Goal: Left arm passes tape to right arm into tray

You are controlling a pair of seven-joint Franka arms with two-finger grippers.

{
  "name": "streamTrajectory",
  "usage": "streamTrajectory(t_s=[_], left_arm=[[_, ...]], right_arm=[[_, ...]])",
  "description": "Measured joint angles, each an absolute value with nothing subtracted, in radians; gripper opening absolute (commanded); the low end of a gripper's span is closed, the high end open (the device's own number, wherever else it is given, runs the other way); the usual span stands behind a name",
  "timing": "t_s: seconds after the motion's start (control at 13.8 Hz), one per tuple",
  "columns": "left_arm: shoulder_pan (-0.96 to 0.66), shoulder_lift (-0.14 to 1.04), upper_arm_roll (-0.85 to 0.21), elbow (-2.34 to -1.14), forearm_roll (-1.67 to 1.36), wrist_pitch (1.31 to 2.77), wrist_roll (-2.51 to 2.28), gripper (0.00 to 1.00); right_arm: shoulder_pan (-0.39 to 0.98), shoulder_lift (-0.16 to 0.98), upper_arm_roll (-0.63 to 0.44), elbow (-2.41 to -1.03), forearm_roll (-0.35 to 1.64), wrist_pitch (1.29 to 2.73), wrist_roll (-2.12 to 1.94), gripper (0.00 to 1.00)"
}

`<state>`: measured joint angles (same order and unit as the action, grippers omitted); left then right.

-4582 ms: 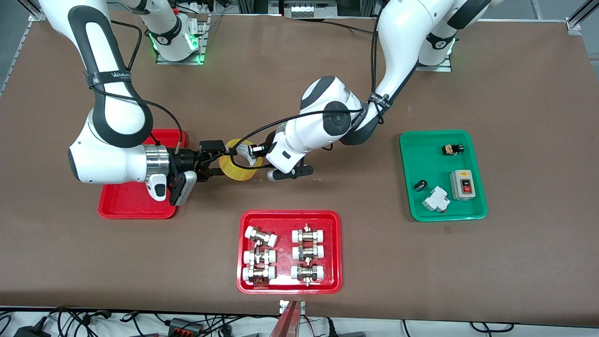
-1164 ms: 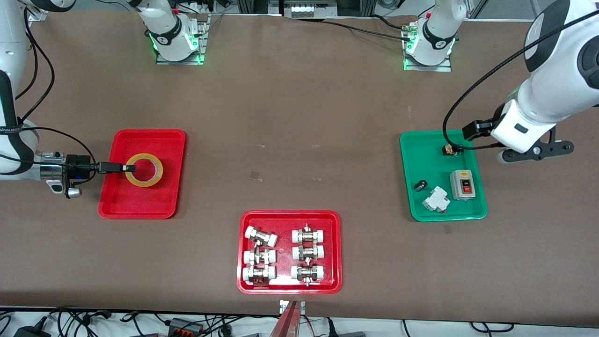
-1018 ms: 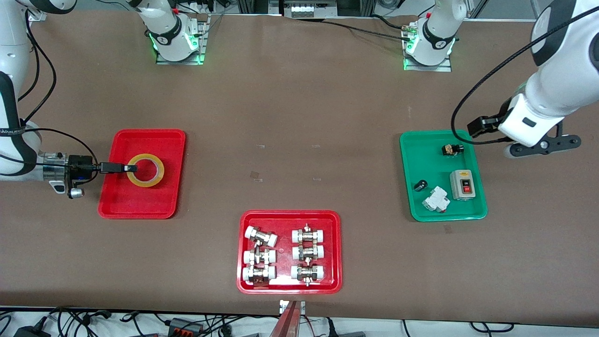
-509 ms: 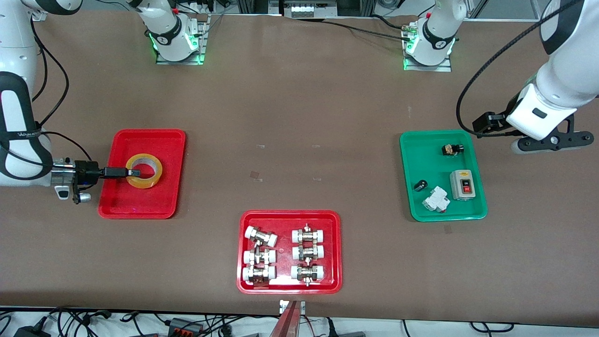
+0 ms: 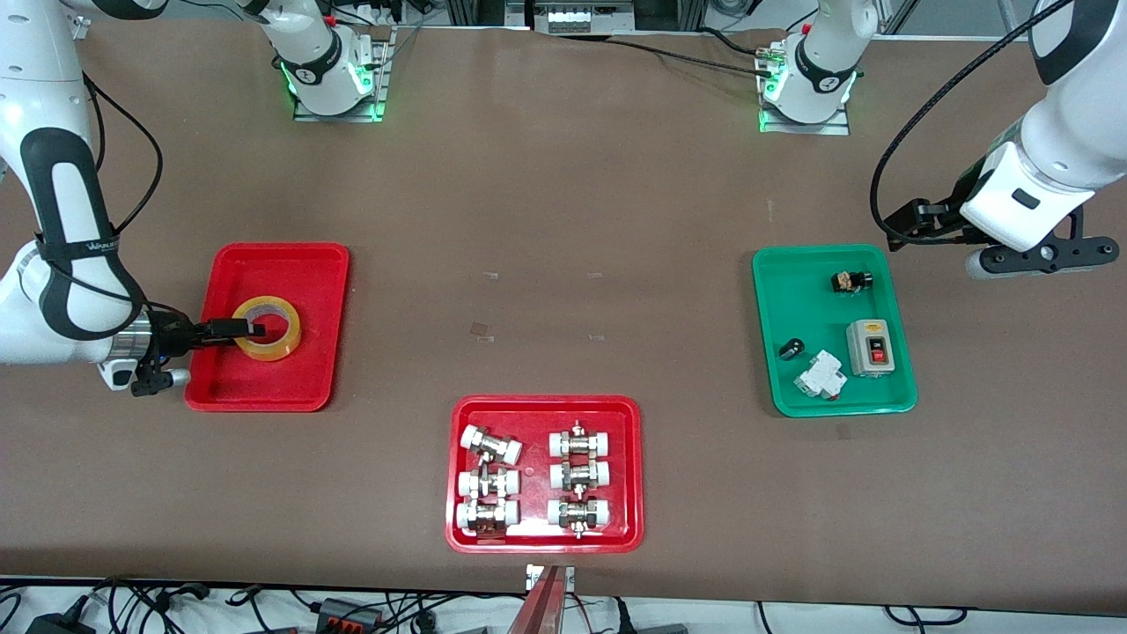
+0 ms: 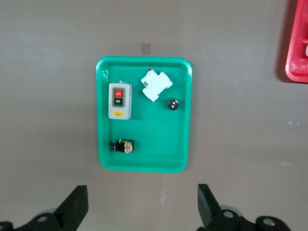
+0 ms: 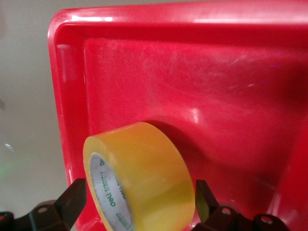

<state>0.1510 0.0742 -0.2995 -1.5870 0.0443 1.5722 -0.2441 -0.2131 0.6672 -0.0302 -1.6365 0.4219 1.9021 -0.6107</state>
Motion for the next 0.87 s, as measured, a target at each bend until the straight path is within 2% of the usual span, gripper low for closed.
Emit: streamTrajectory(t_s=[0.44, 0.65, 0.87], left_arm=[[0.152, 0.074, -0.296, -1.584, 0.037, 1.554, -0.17, 1.0], [0.153, 0.074, -0.294, -1.584, 0.037, 1.551, -0.17, 1.0], [0.154, 0.074, -0.292, -1.583, 0.037, 1.55, -0.17, 1.0]], right_arm=[[-0.155, 0.554, -0.028, -1.581, 0.158, 1.888, -0.387, 1.0], [-0.079, 0.498, -0.026, -1.456, 0.022, 1.745, -0.162, 1.0], [-0.033, 0.447, -0.025, -1.312, -0.014, 1.603, -0.083, 1.0]])
